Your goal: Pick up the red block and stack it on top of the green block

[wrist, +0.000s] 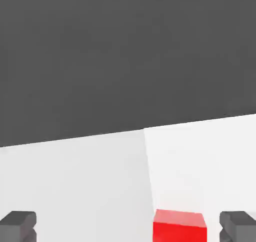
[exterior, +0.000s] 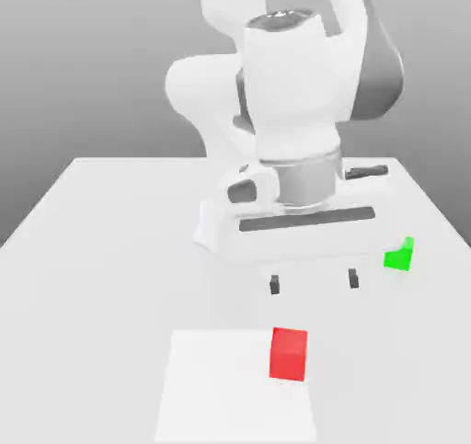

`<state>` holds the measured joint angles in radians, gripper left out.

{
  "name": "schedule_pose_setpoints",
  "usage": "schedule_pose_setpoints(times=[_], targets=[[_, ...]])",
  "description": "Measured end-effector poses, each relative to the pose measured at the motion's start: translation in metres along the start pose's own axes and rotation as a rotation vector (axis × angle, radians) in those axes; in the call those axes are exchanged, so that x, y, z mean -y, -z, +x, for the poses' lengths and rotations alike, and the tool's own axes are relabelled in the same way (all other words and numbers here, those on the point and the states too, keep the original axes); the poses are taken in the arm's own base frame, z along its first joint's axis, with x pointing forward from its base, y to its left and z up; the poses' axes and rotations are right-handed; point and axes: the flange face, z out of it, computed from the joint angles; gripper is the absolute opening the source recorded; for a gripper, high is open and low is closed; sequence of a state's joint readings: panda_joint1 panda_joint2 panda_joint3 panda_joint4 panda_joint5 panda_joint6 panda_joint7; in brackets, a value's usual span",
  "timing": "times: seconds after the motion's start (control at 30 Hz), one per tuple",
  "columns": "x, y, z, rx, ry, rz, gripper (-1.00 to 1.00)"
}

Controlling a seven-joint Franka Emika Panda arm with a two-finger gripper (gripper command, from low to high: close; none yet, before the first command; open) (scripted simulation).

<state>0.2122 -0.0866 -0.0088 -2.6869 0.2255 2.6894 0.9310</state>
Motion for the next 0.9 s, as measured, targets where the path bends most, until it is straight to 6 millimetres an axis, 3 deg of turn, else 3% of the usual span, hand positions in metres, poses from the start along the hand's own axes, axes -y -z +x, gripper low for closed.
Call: schedule_pose_setpoints(times=[0.2,0.63,0.67,0.9], targets=[[-0.032,-0.054,-0.015,-0.046,-0.025,-0.120,0.00],[-0.042,-0.115,-0.012,-0.053,-0.026,-0.127,0.00],[-0.044,-0.120,-0.013,-0.051,-0.027,-0.129,-1.00],[-0.044,-0.121,-0.013,-0.052,-0.027,-0.128,-1.00]])
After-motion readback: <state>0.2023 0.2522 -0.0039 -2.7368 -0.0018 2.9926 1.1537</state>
